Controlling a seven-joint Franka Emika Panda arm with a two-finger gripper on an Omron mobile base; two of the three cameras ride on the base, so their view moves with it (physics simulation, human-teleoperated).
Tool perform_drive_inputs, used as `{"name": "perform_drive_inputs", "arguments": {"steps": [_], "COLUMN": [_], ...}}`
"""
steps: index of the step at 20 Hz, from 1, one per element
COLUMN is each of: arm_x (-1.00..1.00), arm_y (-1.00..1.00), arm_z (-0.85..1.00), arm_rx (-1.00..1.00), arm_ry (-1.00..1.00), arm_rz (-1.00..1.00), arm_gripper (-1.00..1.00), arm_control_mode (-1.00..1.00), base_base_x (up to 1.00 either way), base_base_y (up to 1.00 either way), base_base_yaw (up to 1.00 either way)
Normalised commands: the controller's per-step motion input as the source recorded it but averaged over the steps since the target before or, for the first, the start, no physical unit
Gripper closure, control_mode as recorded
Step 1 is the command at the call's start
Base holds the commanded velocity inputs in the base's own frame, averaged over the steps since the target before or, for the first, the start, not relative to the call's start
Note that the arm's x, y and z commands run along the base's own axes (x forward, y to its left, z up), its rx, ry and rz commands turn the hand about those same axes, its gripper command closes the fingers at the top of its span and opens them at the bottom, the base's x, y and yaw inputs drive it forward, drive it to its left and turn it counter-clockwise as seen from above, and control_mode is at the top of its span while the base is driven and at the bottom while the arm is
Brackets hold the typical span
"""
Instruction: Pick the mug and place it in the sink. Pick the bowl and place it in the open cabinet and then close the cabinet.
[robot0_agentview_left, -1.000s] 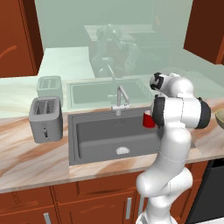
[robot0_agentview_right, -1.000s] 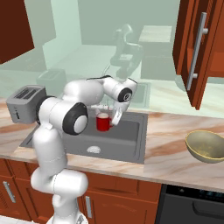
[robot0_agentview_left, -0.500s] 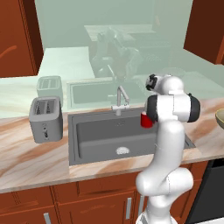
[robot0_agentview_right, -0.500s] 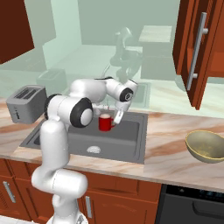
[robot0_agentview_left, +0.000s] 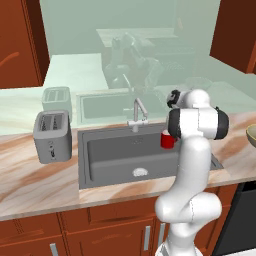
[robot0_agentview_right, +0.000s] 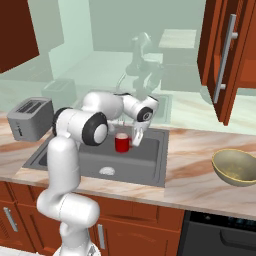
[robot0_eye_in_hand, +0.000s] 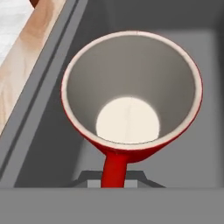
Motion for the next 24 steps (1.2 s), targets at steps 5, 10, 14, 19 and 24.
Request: {"name": "perform_drive_inputs", "arguments": {"steps": [5,10,14,19,24], "arm_x": [0.0,0.0,0.0,0.04,0.2], "arm_y": [0.0,0.02,0.02,0.05,0.08], "arm_z": [-0.24,-0.27,-0.31,-0.28,-0.11], "arm_rx": [0.0,0.0,0.0,0.0,0.0], "arm_ry": [-0.12,-0.05,0.0,0.0,0.0], "arm_rz": [0.0,0.0,0.0,0.0,0.0], "arm_gripper": [1.0,1.0,1.0,1.0,1.0], "arm_control_mode": [-1.0,-1.0,-1.0,-1.0,-1.0], "base_base_x": [0.0,0.0,0.0,0.0,0.0], "base_base_y": [0.0,0.0,0.0,0.0,0.0], "base_base_yaw": [0.0,0.0,0.0,0.0,0.0]}}
